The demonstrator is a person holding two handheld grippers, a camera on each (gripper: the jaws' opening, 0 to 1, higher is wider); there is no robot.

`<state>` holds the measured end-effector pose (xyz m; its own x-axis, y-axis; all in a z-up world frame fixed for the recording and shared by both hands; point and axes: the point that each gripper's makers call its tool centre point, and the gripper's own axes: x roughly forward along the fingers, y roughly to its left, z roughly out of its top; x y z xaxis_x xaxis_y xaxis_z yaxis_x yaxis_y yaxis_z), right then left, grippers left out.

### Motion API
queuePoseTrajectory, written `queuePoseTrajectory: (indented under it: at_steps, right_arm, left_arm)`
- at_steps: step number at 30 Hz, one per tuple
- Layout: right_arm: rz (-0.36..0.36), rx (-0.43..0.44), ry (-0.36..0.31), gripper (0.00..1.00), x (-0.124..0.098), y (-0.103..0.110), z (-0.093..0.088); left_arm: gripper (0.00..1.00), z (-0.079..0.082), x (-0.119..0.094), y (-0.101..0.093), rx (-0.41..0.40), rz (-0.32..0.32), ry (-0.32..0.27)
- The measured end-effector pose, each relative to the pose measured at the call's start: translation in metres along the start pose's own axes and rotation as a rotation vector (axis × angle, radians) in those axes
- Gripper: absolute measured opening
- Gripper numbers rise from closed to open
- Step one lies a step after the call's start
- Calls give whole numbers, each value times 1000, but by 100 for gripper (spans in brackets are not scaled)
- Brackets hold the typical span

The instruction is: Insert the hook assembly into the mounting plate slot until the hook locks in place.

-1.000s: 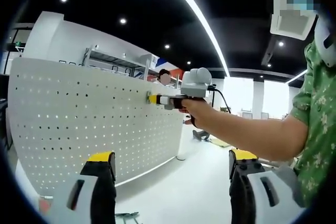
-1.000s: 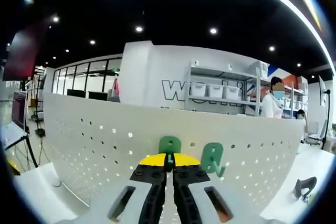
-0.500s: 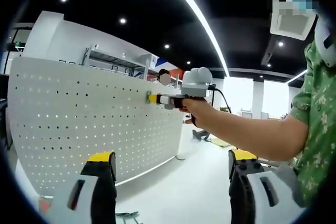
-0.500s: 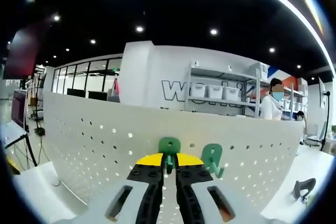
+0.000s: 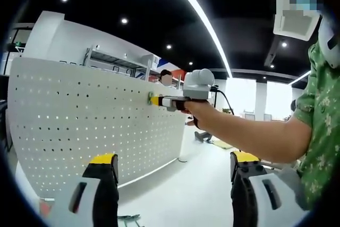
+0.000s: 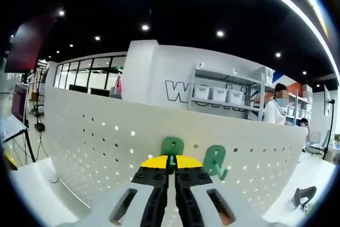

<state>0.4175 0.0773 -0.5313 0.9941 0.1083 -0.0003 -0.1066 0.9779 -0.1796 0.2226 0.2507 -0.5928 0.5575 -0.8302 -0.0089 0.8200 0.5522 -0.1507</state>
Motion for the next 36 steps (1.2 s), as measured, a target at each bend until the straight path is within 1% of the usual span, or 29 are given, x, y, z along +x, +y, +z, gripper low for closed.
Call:
queuePoseTrajectory:
  at_steps: [2,4,8,10,14,16,21,25,32,36]
  right_arm:
    - [8,-12,5,2,0,0,0]
    - [19,0,9,2,0,-1,0]
    - [30,-58,32,2,0,0,0]
    - [34,-46,33,2,1,-1,0]
    - [36,-16,26,3,0,0,1]
    - [36,-3,15,6,-1,0,3]
    - [21,-30,-20,6,-2,-2,13]
    - [27,-34,-34,6,-2,-1,19]
    - [33,-48,-25,6,-1,0,17]
    - [35,-43,-17,7,-3,1,15]
  left_arm:
    - [89,0,0,0,0,0,2]
    - [89,-1,0,0,0,-1,6]
    - [88,-2,0,-1,-2,-3,8]
    - [88,-2,0,-1,-2,-2,7]
    - [88,0,1,0,-1,-3,1]
    - [88,0,1,0,0,-3,1]
    - [87,-1,0,-1,-3,-4,4]
    - [86,-1,0,-1,-5,-4,4]
    - [86,0,-1,-1,-4,-1,2]
    - [86,1,-2,-2,-2,0,2]
